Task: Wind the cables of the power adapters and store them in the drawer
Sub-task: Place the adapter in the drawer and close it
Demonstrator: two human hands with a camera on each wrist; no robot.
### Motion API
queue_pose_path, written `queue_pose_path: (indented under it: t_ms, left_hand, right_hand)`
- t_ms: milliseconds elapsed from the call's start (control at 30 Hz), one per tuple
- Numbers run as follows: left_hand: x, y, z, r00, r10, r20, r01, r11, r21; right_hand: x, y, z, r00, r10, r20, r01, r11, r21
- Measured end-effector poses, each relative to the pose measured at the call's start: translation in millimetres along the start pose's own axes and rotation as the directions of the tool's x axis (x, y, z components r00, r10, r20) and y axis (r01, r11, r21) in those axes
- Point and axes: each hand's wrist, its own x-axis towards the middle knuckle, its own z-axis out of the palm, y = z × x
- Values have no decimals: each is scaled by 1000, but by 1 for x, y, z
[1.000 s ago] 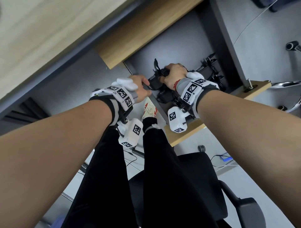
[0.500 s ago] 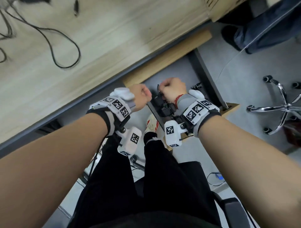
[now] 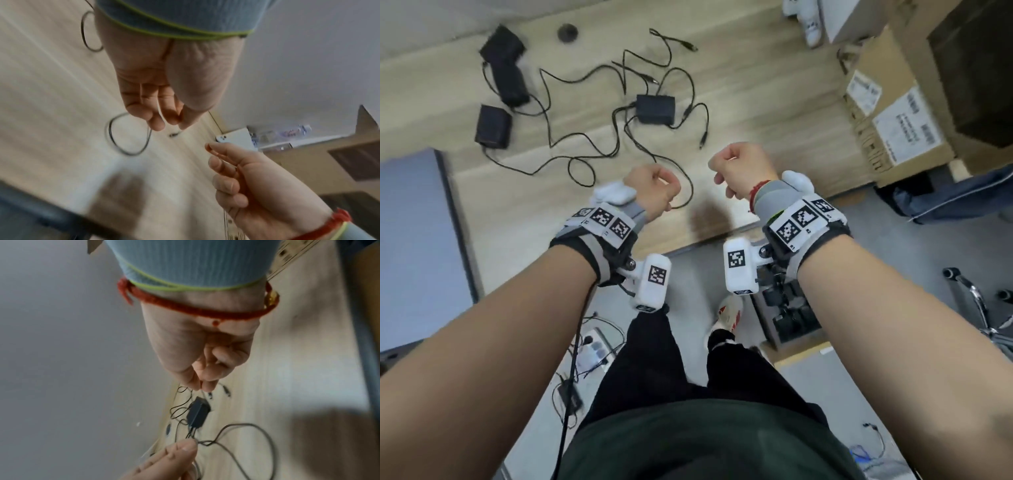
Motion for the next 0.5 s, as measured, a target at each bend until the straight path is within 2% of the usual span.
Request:
queue_pose_path:
  t_ms: [67,167,267,333,400,500]
  left_hand:
    - [16,-10,-45,997,-28,-72,26,999,-23]
    - [36,-23,-84,989,-55,-137,49,998,-45]
    - [60,-48,-145,970,-112,-217,104,993,-50]
    - [77,-69,-185,947,-142,-290,159,987,37]
    - [94,-87,-219,920,-135,-367,220,955,200]
    - [108,-98,-246,912,-167,-375,290,908,302]
  right_hand:
    - [7,-41,30,1000,-16,21,17,999,-36]
    - [17,-72,63,997,-28,70,32,998,-46]
    - [30,-112,113,990,-54,131,64,995,-79]
    - [40,-135,146,984,-57,167,76,991,-111]
    - [55,-148,179,980,-47,192,74,988,-139]
    - [75,-150,210,974,-28,223,79,971,-226]
